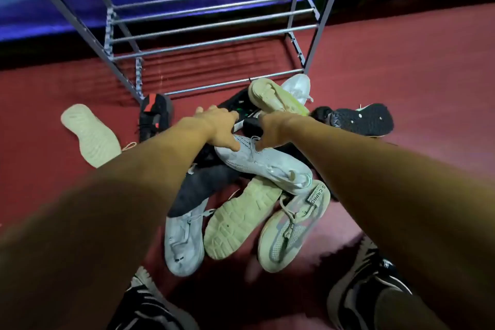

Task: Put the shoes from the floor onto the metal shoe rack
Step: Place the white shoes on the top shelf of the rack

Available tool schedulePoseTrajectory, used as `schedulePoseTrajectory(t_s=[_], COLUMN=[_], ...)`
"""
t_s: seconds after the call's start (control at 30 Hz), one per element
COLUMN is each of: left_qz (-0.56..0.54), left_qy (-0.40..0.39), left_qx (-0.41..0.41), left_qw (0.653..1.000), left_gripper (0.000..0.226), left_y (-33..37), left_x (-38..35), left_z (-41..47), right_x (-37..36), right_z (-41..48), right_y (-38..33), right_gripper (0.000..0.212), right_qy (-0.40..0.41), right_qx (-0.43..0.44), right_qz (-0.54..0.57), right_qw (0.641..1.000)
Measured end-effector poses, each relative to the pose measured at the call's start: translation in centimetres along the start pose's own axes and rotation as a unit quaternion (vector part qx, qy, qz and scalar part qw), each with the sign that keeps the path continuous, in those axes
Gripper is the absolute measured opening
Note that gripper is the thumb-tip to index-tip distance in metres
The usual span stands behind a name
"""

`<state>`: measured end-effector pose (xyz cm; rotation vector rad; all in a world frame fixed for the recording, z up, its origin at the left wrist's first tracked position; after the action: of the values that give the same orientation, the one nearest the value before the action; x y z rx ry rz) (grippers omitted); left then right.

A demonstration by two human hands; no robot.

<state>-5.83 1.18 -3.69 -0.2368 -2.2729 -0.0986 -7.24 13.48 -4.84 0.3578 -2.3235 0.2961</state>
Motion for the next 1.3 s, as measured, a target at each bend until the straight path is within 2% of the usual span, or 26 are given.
schedulePoseTrajectory(t_s=[0.1, 0.2, 0.3, 0.43, 0.53, 0.67, 0.8, 1.07, 1.3], left_qz=[-0.005, -0.032, -0.043, -0.048, -0.057, -0.069, -0.071, -0.055, -0.089], left_qy=[-0.034, -0.064, -0.067, -0.072, -0.083, -0.081, -0.075, -0.066, -0.026], left_qx=[-0.002, -0.001, -0.002, -0.006, -0.004, -0.012, -0.012, -0.007, 0.058], left_qw=[0.999, 0.997, 0.997, 0.996, 0.995, 0.994, 0.995, 0.996, 0.994], left_gripper=[0.082, 0.081, 0.081, 0.085, 0.087, 0.085, 0.083, 0.065, 0.063], left_y=[0.1, -0.2, -0.9, -1.0, -1.0, -0.7, -1.0, -2.8, -6.5], left_x=[-1.7, -3.8, -5.0, -5.7, -5.8, -4.8, -3.4, 2.1, 8.9], left_z=[0.7, 1.4, 2.2, 3.0, 3.0, 1.9, 0.3, -5.6, -12.5], right_x=[-1.6, -3.5, -5.0, -4.8, -4.3, -3.7, -2.0, 5.9, 14.0], right_z=[0.7, 1.3, 2.1, 2.6, 2.6, 2.1, 0.3, -6.4, -11.1], right_y=[-0.5, -0.8, -1.0, -1.6, -1.9, -2.3, -2.9, -5.4, -8.5], right_gripper=[0.088, 0.089, 0.09, 0.073, 0.052, 0.035, 0.038, 0.042, 0.031], right_qy=[-0.047, -0.088, -0.087, -0.055, -0.069, -0.092, -0.094, -0.056, 0.087], right_qx=[0.005, -0.005, -0.003, -0.005, -0.005, 0.006, 0.027, 0.069, 0.08], right_qz=[0.003, -0.011, -0.023, -0.053, -0.064, -0.095, -0.118, -0.211, -0.192], right_qw=[0.999, 0.996, 0.996, 0.997, 0.996, 0.991, 0.988, 0.974, 0.974])
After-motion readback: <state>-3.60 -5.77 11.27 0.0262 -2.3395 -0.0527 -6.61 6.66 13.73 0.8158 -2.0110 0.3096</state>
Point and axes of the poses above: each hand's wrist, its own z-axis towards the middle knuckle, its own x-axis out of the back of the hand, y = z × x, the point moved 7 cm from there along z, towards the middle knuckle, and after that the axes turned 9 degrees about -y, right-handed, at the moved point
